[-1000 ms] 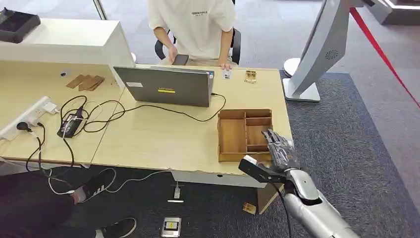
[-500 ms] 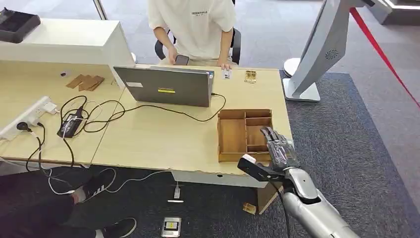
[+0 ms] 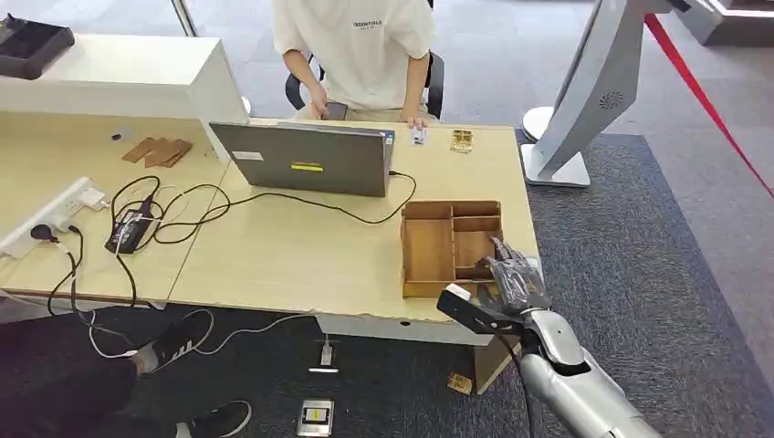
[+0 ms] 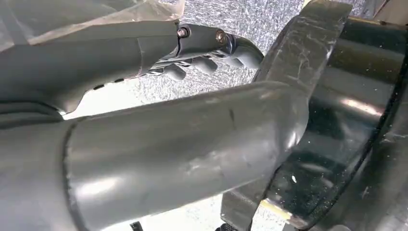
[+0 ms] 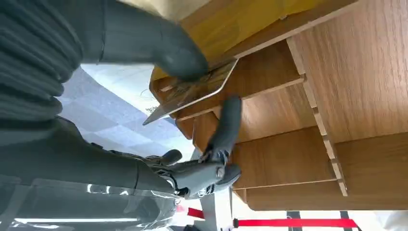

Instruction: Pass the card to the sensor for recognition and then transmit it.

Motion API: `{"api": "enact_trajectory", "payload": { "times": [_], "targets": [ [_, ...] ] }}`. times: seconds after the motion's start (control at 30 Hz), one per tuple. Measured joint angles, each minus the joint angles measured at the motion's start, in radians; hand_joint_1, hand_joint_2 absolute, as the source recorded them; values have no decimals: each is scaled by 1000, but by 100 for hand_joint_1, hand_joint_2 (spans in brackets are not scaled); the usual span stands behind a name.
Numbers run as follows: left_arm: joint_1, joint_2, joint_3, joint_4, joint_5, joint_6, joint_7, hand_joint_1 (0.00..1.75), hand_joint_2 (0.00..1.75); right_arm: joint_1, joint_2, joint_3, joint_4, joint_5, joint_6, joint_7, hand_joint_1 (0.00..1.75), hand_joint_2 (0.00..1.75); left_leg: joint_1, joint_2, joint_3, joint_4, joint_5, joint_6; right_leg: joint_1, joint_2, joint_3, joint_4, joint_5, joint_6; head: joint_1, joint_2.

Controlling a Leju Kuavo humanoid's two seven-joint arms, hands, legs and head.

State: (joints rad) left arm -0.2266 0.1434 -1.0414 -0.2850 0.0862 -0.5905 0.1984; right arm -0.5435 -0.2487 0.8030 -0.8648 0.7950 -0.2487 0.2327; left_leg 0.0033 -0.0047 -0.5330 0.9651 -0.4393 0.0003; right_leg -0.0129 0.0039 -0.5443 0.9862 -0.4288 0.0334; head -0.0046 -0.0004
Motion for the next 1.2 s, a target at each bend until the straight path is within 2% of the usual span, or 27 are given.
{"api": "enact_trajectory", "payload": {
  "times": [0.97, 1.07, 1.2],
  "targets": [
    [-1, 0, 0, 0, 2, 0, 0, 0, 0, -1, 0, 0, 0, -7, 3, 0, 175, 175, 0, 0, 0, 0, 0, 0, 0, 0, 0, 0, 0, 0, 0, 0],
    [-1, 0, 0, 0, 2, 0, 0, 0, 0, -1, 0, 0, 0, -4, -12, 0, 175, 175, 0, 0, 0, 0, 0, 0, 0, 0, 0, 0, 0, 0, 0, 0],
    [-1, 0, 0, 0, 1, 0, -3, 0, 0, -4, -4, -9, -24, 16, -77, 2, 175, 175, 0, 0, 0, 0, 0, 0, 0, 0, 0, 0, 0, 0, 0, 0]
  ]
}}
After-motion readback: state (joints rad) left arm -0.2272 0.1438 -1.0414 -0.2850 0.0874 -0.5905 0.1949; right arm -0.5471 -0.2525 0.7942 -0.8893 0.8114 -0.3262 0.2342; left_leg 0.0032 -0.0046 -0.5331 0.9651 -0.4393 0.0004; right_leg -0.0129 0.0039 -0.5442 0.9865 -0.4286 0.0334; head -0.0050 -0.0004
